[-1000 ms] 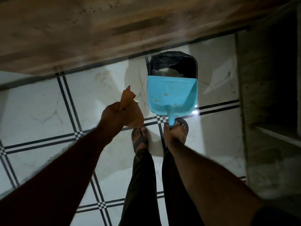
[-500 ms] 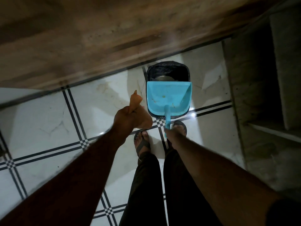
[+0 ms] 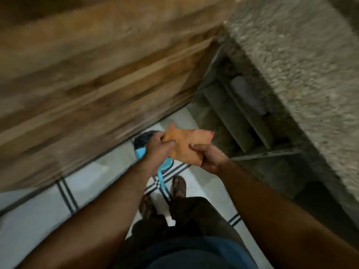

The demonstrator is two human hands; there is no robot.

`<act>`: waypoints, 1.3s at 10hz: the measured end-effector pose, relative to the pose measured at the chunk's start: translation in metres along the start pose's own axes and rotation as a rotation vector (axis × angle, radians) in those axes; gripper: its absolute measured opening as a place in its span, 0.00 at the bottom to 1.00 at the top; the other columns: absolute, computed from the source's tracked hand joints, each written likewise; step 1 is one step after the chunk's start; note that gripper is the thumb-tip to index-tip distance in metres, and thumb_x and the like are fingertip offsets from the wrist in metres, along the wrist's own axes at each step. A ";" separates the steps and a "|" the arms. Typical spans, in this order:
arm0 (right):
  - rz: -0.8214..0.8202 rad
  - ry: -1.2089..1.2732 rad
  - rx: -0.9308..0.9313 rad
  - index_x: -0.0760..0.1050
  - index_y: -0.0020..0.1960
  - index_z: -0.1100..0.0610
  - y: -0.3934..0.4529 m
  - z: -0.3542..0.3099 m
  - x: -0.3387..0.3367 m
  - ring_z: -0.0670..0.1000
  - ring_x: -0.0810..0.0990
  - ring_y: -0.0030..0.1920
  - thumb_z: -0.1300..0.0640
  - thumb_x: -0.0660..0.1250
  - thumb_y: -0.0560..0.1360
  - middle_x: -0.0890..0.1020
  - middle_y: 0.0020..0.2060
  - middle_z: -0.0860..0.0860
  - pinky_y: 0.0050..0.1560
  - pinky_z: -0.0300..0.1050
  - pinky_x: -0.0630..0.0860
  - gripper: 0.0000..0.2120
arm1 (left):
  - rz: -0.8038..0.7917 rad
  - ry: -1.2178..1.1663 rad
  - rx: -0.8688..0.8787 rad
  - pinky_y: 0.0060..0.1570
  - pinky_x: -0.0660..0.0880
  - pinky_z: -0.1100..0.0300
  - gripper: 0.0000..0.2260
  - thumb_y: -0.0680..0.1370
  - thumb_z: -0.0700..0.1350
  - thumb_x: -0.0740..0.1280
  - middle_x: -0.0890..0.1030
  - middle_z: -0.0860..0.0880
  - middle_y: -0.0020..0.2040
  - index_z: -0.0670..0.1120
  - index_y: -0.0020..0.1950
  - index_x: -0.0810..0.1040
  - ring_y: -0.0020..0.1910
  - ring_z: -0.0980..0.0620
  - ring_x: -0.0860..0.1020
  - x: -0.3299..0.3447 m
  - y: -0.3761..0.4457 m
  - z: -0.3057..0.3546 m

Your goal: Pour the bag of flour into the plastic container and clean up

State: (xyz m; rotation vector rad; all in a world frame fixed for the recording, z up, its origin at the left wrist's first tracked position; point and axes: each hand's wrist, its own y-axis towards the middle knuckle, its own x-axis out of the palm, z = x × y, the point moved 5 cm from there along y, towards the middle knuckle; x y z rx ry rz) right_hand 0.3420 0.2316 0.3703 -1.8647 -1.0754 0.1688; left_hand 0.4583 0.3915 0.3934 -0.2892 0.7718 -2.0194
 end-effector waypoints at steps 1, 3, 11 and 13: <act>0.177 -0.063 -0.152 0.80 0.64 0.58 -0.037 -0.039 -0.037 0.59 0.87 0.56 0.70 0.72 0.74 0.85 0.62 0.61 0.54 0.57 0.85 0.19 | -0.096 0.139 0.097 0.48 0.83 0.44 0.10 0.71 0.47 0.69 0.88 0.40 0.46 0.44 0.48 0.84 0.51 0.37 0.86 0.040 -0.006 0.052; 0.378 -0.024 -0.377 0.80 0.63 0.61 -0.107 -0.118 -0.129 0.61 0.87 0.56 0.72 0.77 0.71 0.88 0.54 0.59 0.47 0.51 0.87 0.22 | -0.267 0.287 0.259 0.45 0.84 0.46 0.05 0.83 0.37 0.68 0.86 0.41 0.45 0.43 0.51 0.84 0.43 0.46 0.84 0.139 -0.033 0.151; 0.938 -0.744 -0.324 0.77 0.56 0.50 -0.106 -0.261 -0.364 0.48 0.79 0.49 0.52 0.81 0.71 0.78 0.54 0.49 0.49 0.43 0.83 0.18 | -0.235 1.717 0.992 0.65 0.74 0.47 0.18 0.84 0.51 0.59 0.78 0.48 0.69 0.49 0.72 0.75 0.66 0.45 0.73 0.429 0.082 0.252; 1.089 -0.805 -0.292 0.78 0.62 0.51 -0.165 -0.254 -0.372 0.50 0.79 0.54 0.45 0.76 0.75 0.80 0.56 0.49 0.54 0.47 0.82 0.19 | -0.364 1.697 1.056 0.72 0.69 0.49 0.21 0.85 0.55 0.57 0.76 0.50 0.73 0.51 0.76 0.73 0.71 0.47 0.71 0.464 0.066 0.256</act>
